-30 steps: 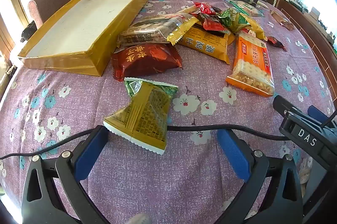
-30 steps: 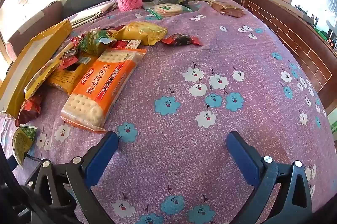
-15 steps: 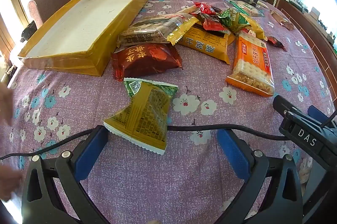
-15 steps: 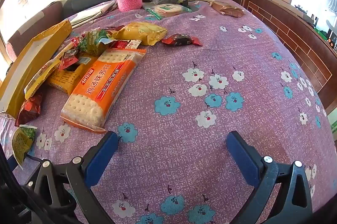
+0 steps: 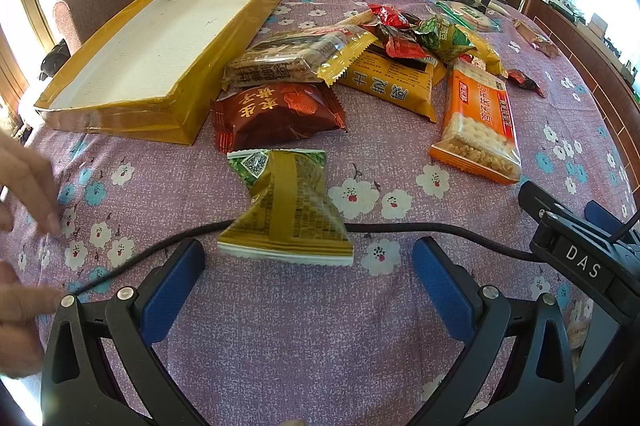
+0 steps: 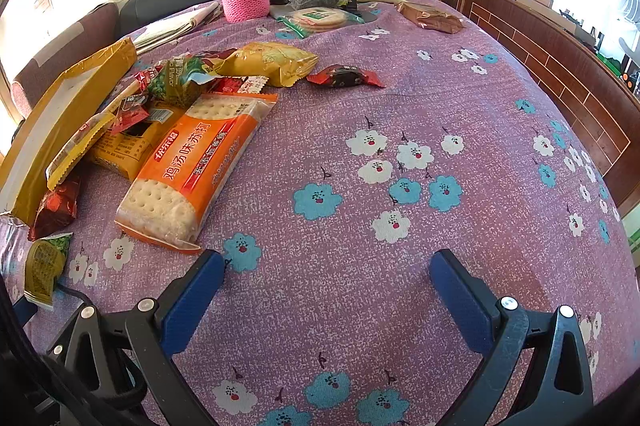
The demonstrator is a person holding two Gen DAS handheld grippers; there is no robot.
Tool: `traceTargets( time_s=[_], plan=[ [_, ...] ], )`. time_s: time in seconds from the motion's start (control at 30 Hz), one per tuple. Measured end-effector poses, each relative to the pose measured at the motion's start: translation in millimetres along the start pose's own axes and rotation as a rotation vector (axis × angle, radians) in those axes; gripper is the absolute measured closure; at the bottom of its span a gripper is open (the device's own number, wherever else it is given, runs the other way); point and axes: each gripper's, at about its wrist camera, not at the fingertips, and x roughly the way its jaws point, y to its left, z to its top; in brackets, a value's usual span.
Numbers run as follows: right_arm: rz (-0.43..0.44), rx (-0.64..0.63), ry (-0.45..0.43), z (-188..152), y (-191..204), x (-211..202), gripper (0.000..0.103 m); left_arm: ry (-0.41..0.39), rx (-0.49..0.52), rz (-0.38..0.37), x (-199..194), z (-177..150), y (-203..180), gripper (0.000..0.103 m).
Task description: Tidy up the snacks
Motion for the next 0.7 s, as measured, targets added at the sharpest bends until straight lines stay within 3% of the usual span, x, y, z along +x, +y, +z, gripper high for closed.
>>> traceTargets(
  time_s=[0.7],
  plan=[
    [0.0,0.0,0.0,0.5,0.6,0.0,0.0,0.0,-0.001,0.004,-0.2,-0.3,4.0,0.0]
  ],
)
